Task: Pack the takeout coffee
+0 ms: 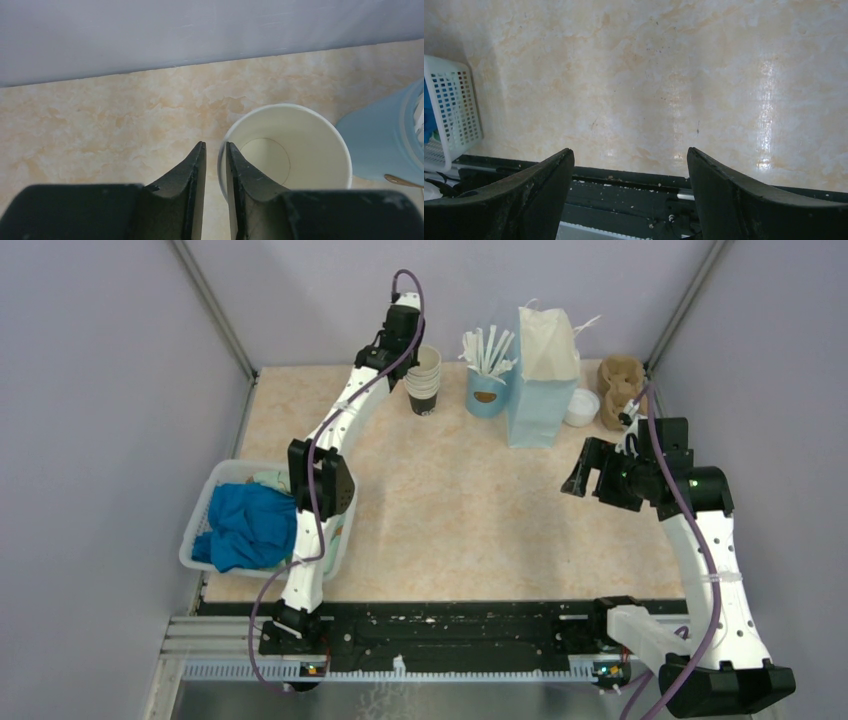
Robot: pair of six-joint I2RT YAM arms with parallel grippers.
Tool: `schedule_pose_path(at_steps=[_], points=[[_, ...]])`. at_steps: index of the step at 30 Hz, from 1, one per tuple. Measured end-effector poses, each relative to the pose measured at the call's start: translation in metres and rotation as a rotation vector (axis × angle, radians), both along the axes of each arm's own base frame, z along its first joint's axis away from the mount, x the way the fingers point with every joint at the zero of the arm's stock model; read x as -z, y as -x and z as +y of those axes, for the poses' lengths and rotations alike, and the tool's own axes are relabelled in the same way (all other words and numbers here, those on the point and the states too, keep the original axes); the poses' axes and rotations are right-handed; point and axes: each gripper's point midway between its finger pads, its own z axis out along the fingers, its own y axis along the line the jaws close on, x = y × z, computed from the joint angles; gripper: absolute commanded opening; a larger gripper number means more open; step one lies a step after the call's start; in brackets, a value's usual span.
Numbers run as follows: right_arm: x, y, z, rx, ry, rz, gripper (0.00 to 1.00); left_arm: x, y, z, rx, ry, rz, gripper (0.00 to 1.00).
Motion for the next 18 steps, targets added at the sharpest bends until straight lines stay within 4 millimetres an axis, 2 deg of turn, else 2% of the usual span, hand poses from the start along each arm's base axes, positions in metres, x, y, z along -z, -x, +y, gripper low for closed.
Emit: schedule_pose_path(at_steps=[5,10,14,16,18], points=[[0.0000,0.0000,-0.0001,-0.002,0.001,-0.001,0.83,0.0006,0.0006,-0.0001,0.000,0.000,0.003,0.30],[0.0002,0.0000,-0.0001,-0.003,0.002,0.000,0.83,0.0005,0.0007,-0.0006,-0.001,0.003,0.003,0.21],[0.0005,0.0000,-0.0005,-0.008,0.007,-0.001,0.83,-0.0012,0.0005,-0.0007,-0.002,0.007,0.000,0.18],[0.0012,0.0002,-0.0005,-0.009,0.008,0.000,0.83,-0.0037,0.0002,-0.0008,-0.002,0.009,-0.005,0.18],[0.0016,0.0002,-0.0007,-0.012,0.010,0.001,0.83,-0.0067,-0.0003,-0.0010,-0.002,0.012,-0.012,0.23]])
